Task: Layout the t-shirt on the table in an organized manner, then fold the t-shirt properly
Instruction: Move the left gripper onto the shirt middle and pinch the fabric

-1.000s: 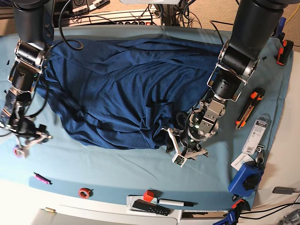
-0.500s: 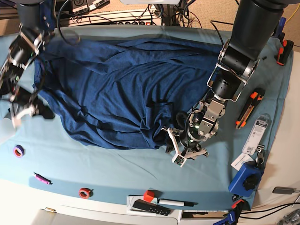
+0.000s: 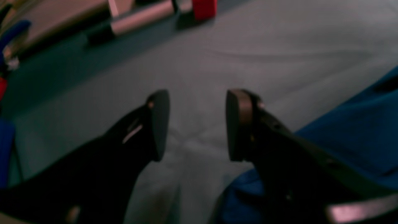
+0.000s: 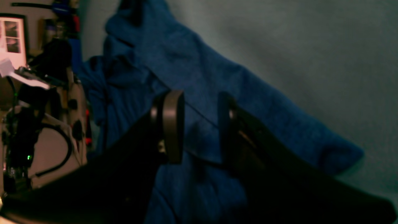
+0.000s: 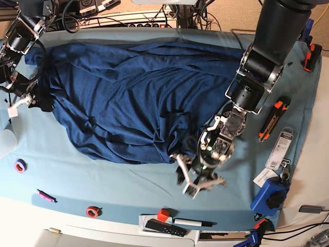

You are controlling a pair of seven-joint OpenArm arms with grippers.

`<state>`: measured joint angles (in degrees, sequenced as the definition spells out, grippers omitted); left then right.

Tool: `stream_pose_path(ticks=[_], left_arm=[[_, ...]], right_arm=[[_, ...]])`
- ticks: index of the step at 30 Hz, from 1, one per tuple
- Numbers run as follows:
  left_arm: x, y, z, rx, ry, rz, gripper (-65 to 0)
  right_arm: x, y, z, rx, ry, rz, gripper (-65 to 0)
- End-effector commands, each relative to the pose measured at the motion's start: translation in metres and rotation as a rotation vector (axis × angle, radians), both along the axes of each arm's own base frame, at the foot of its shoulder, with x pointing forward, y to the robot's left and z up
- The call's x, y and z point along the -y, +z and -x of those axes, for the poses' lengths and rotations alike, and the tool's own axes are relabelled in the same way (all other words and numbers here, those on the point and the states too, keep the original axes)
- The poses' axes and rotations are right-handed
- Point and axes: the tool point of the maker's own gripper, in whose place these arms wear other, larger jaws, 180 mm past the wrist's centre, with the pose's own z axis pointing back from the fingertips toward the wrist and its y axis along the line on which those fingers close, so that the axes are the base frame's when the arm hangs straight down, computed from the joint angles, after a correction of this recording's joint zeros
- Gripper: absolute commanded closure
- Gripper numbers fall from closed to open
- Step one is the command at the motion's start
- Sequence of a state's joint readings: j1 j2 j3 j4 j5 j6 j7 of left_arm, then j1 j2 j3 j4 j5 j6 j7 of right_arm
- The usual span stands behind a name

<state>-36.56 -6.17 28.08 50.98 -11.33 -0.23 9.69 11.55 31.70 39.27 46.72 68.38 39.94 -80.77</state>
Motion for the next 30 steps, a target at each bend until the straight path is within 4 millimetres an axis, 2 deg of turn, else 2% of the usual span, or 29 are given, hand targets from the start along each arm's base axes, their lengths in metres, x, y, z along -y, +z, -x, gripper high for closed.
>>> stream_pose_path(ticks=[1,4,7,9,14,17,21,25,30], left_arm=[[0.017,0.035,-0.008,0.059,-0.055,0.053,-29.4],[0.061,0.051,0.019,-0.001,-0.273,0.15,-29.4],[0.111,0.066,0.07,-0.081,-0.603,0.261,-29.3],[0.136,0.07,0.101,-0.136,-0.763,0.305,-29.3],[0.182,0.061,0.134,-0.201,-0.816,0.348,-29.3],[0.205,0.056,0.141,-0.2,-0.782,0.338,-29.3],[0.214,0.049,0.135,-0.147,-0.725,0.271,-29.3],[0.213,0.019,0.128,-0.112,-0.667,0.097,-29.3],[0.217,-0.012,0.138,-0.114,-0.677,0.033,-29.3]], right_arm=[[0.013,0.021,-0.01,0.061,-0.019,0.022,-18.6],[0.012,0.02,-0.01,0.06,-0.019,0.02,-18.6],[0.012,0.021,-0.01,0.061,-0.019,0.02,-18.6],[0.012,0.022,-0.01,0.068,-0.02,0.015,-18.6],[0.01,0.033,-0.016,0.122,-0.033,-0.024,-18.6],[0.01,0.035,-0.017,0.131,-0.034,-0.029,-18.6],[0.01,0.035,-0.017,0.131,-0.034,-0.029,-18.6],[0.01,0.035,-0.017,0.131,-0.034,-0.03,-18.6],[0.01,0.035,-0.017,0.131,-0.034,-0.03,-18.6]])
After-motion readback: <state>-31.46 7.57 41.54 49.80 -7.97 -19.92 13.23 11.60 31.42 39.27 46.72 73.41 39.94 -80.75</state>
